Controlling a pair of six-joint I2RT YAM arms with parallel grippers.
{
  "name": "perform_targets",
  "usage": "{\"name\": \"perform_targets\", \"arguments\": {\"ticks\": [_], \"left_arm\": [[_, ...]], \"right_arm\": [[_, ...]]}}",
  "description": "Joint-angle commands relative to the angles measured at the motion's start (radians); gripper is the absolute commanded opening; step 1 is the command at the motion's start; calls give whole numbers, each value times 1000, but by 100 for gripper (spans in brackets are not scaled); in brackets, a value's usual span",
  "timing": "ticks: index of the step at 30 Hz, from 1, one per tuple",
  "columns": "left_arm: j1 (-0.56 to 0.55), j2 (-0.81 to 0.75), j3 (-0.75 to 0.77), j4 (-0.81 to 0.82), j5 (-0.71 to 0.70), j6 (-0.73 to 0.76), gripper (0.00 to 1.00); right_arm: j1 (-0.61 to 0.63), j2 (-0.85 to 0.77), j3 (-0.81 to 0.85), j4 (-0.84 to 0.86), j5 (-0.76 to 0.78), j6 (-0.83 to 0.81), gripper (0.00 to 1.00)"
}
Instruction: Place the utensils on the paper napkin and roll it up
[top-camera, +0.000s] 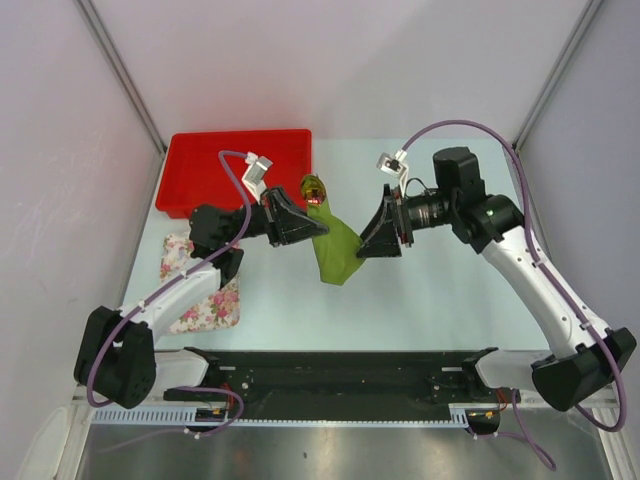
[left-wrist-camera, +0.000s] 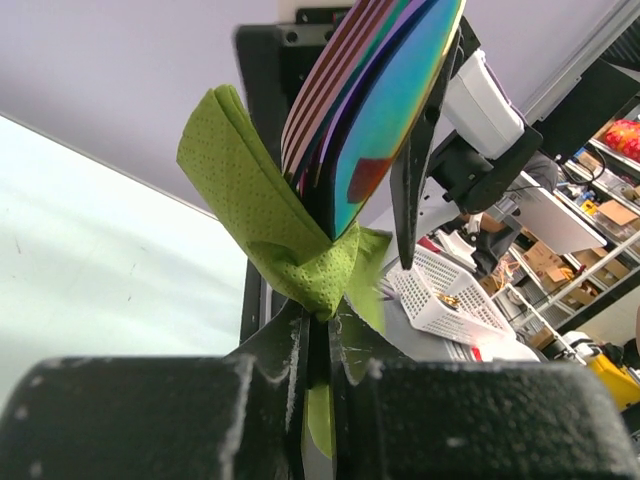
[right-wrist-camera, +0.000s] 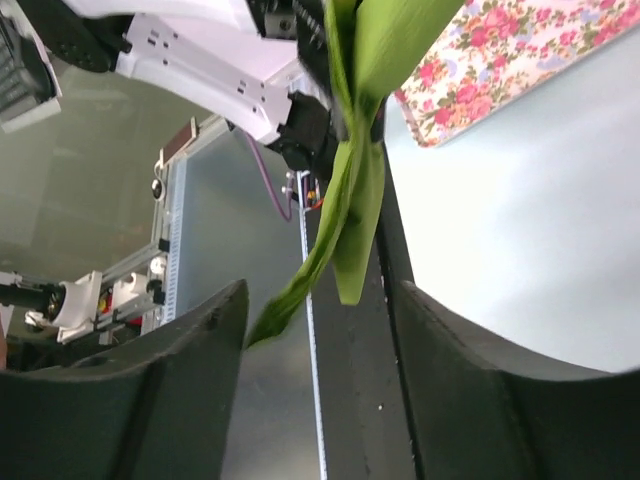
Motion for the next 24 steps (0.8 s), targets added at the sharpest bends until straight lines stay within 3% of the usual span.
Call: {"name": "perform_targets", "arguments": {"ticks": [1, 11, 24], "left_arm": [[5, -25, 45, 33, 13, 21, 0], [-2, -43, 47, 56, 25, -29, 0], [-86, -54, 96, 74, 17, -92, 0]], "right_arm": [[3, -56, -11, -112, 27, -100, 56], [-3, -45, -36, -78, 44, -130, 0], [46, 53, -30, 52, 69, -161, 0]]}}
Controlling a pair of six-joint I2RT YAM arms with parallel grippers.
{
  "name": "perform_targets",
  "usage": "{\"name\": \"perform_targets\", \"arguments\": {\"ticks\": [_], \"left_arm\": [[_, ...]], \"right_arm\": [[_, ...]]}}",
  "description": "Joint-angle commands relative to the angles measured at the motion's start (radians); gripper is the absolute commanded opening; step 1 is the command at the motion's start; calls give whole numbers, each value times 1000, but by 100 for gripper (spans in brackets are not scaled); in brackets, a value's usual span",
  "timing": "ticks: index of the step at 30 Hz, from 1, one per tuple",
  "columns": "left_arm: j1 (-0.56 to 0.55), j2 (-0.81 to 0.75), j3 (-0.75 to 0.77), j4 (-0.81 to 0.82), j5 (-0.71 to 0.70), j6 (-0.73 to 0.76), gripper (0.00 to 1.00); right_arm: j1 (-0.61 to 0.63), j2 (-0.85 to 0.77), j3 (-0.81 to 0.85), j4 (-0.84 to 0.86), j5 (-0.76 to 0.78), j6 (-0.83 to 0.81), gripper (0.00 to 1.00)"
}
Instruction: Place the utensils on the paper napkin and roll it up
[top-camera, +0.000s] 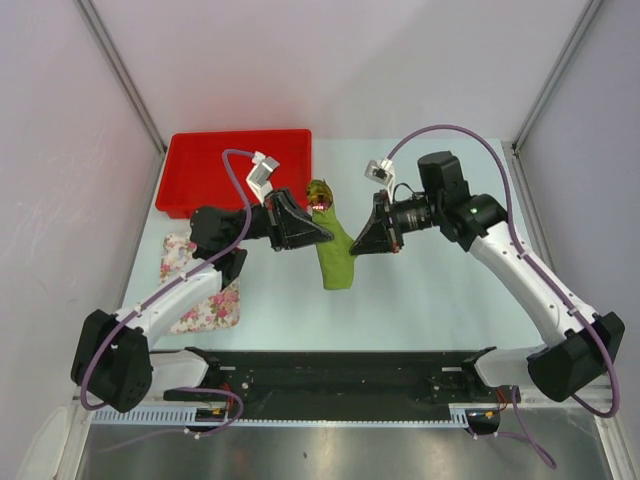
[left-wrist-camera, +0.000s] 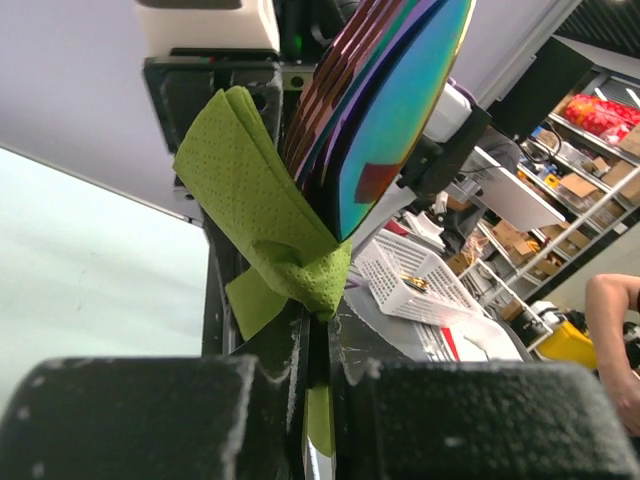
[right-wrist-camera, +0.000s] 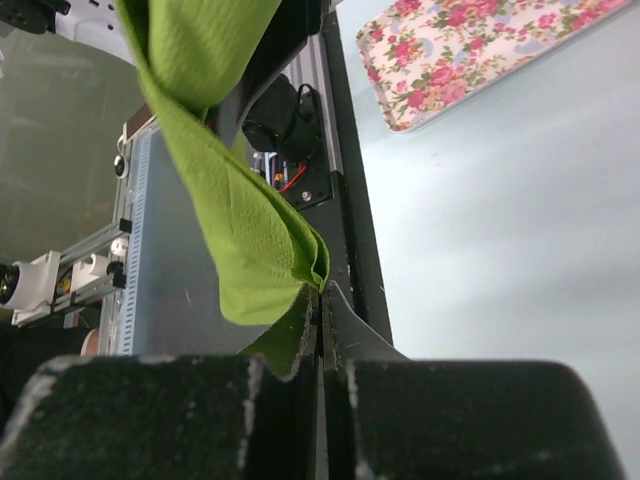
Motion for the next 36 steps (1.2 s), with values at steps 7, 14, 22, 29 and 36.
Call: {"name": "perform_targets", "arguments": {"ticks": [7, 14, 22, 29, 36], "left_arm": [[-66, -13, 68, 89, -23, -65, 0], [-73, 5, 79, 101, -32, -76, 0], [-61, 1, 53, 45, -58, -48, 0], [29, 19, 28, -136, -133, -1, 0], [121, 22, 59, -400, -259, 157, 0]], "right_arm": [[84, 54, 8, 149, 15, 17, 0], [158, 45, -42, 280, -17, 129, 0], [136, 45, -64, 314, 41, 173, 0], [-46, 96, -11, 276, 136, 274, 26], [-166, 84, 69, 195, 205, 285, 44]]}}
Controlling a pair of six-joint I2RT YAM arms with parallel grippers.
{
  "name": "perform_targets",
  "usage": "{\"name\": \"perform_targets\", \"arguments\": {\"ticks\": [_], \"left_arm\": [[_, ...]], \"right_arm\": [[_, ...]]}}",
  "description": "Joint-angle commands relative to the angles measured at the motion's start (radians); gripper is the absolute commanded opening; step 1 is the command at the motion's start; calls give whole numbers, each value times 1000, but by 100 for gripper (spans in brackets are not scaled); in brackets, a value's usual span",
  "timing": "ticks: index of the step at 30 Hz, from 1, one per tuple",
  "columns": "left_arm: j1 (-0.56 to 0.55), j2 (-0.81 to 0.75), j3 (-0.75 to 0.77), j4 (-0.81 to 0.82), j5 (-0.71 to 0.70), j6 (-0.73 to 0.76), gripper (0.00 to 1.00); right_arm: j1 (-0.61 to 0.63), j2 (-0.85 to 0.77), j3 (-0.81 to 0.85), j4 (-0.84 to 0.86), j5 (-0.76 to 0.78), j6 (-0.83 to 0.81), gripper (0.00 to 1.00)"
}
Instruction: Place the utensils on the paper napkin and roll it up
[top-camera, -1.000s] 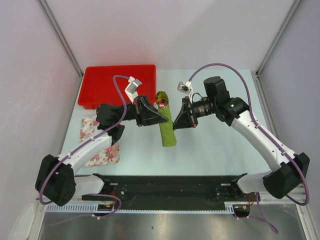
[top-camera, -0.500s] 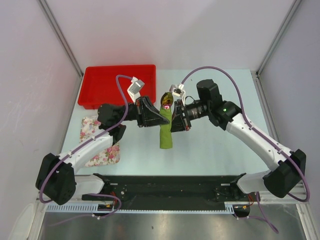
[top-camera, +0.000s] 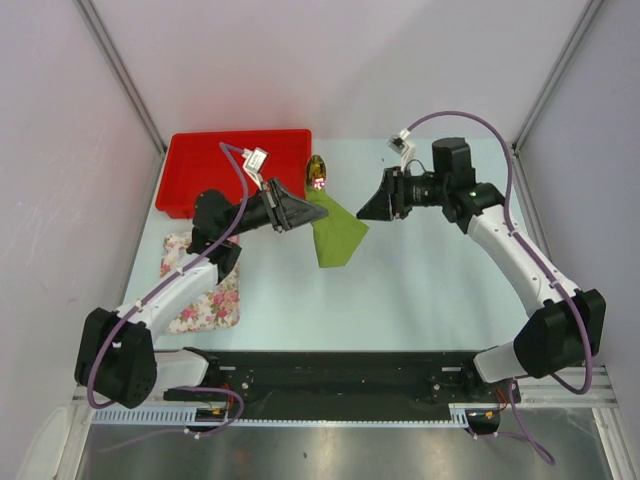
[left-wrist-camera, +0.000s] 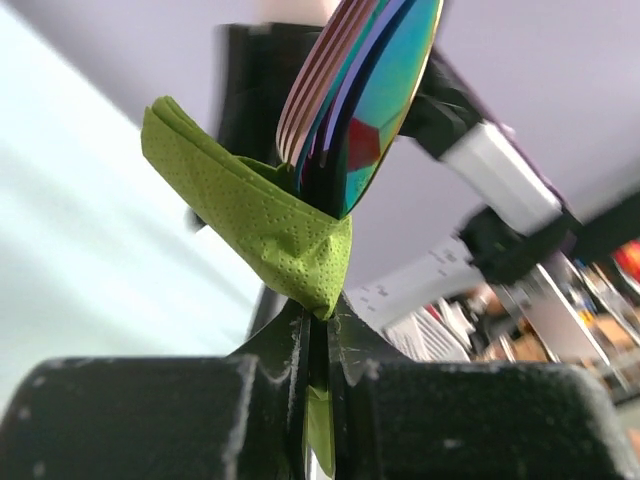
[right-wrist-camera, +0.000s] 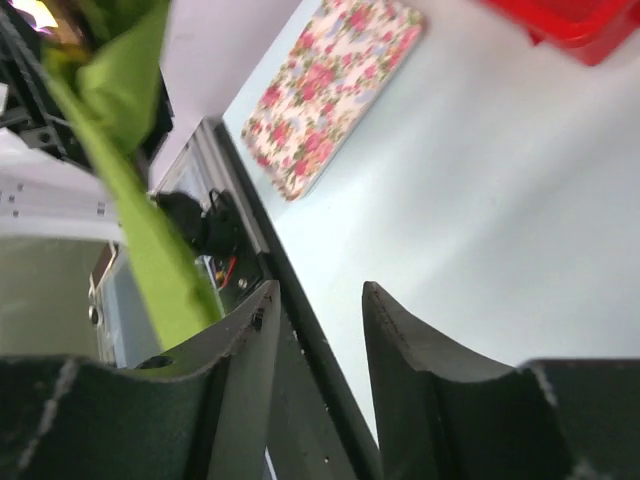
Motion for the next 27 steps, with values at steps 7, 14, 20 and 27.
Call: {"name": "perform_targets", "arguments": {"ticks": [7, 14, 20, 27], "left_arm": [[48, 30, 101, -282, -189, 157, 0], [34, 38, 111, -225, -165, 114, 0], [15, 30, 102, -139, -140, 84, 0], [8, 42, 82, 0, -96, 16, 0]], "right_arm": [[-29, -115, 81, 24, 134, 63, 45], [89, -72, 61, 50, 123, 114, 59], [161, -20, 49, 141, 80, 146, 68], [178, 9, 41, 179, 71, 133, 72]]}}
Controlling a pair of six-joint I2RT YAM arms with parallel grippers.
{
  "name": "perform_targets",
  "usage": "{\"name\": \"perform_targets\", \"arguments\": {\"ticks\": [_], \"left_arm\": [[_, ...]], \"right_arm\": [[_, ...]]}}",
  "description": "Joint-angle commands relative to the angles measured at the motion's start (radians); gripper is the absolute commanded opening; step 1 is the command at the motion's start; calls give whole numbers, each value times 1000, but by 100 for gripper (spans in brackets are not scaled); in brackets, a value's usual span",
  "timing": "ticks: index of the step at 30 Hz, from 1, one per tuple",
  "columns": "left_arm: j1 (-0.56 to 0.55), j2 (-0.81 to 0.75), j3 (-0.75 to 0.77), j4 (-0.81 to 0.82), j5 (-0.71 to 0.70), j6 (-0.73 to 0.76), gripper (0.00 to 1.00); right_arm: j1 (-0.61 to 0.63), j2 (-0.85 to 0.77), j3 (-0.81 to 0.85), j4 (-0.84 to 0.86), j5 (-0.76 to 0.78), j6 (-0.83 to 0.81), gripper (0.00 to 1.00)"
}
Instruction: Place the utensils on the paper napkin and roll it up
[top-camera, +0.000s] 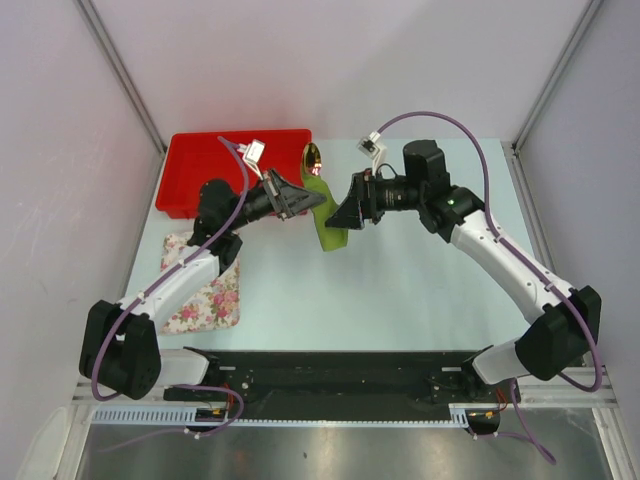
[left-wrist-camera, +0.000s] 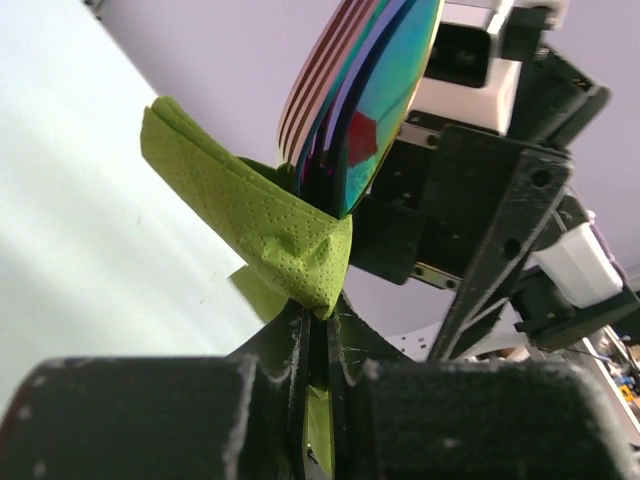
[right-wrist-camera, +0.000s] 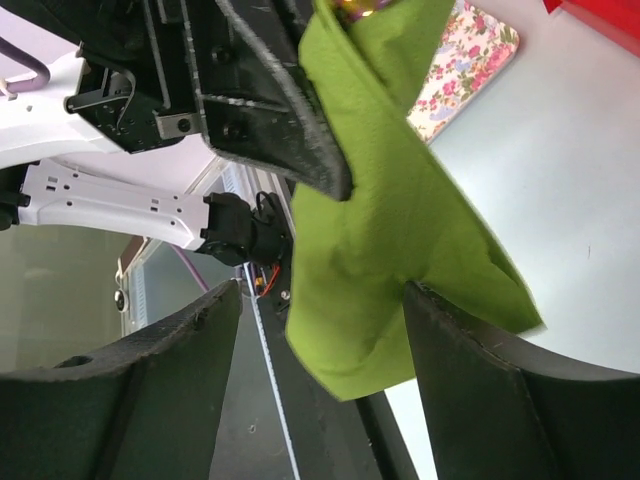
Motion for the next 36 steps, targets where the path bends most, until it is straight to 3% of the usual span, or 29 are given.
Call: {"name": "perform_targets", "arguments": {"ticks": [1, 8, 11, 18, 23, 28, 29, 31, 33, 34, 35, 36], "left_arm": [[-14, -1, 21, 178, 50, -72, 0], [-37, 12, 7, 261, 71, -116, 0], [-41, 12, 10, 277, 68, -118, 0], [-40, 14, 17, 300, 65, -121, 0], [-31, 14, 17, 304, 56, -118, 0], [-27, 9, 16, 295, 54, -115, 0], [-26, 6, 16, 291, 54, -113, 0], [-26, 0, 16, 281, 61, -112, 0], [-23, -18, 7, 258, 70, -104, 14], [-21, -26, 1, 246, 73, -100, 26], [-20, -33, -18, 207, 70, -92, 47], [-18, -44, -28, 191, 73, -81, 55]], "right_arm": [[7, 5, 4, 75, -18, 1, 73], [8, 4, -19, 105, -55, 16, 74], [8, -4, -39, 157, -111, 56, 70], [8, -33, -134, 411, -233, 252, 49], [10, -48, -190, 567, -273, 395, 40], [10, -47, -188, 602, -273, 440, 12], [10, -45, -185, 606, -273, 441, 1], [10, -45, -179, 606, -266, 435, 0], [7, -48, -173, 599, -262, 421, 0], [4, -50, -165, 599, -251, 418, 0], [-5, -51, -165, 616, -250, 423, 0], [-5, -51, -164, 625, -248, 430, 0]]}}
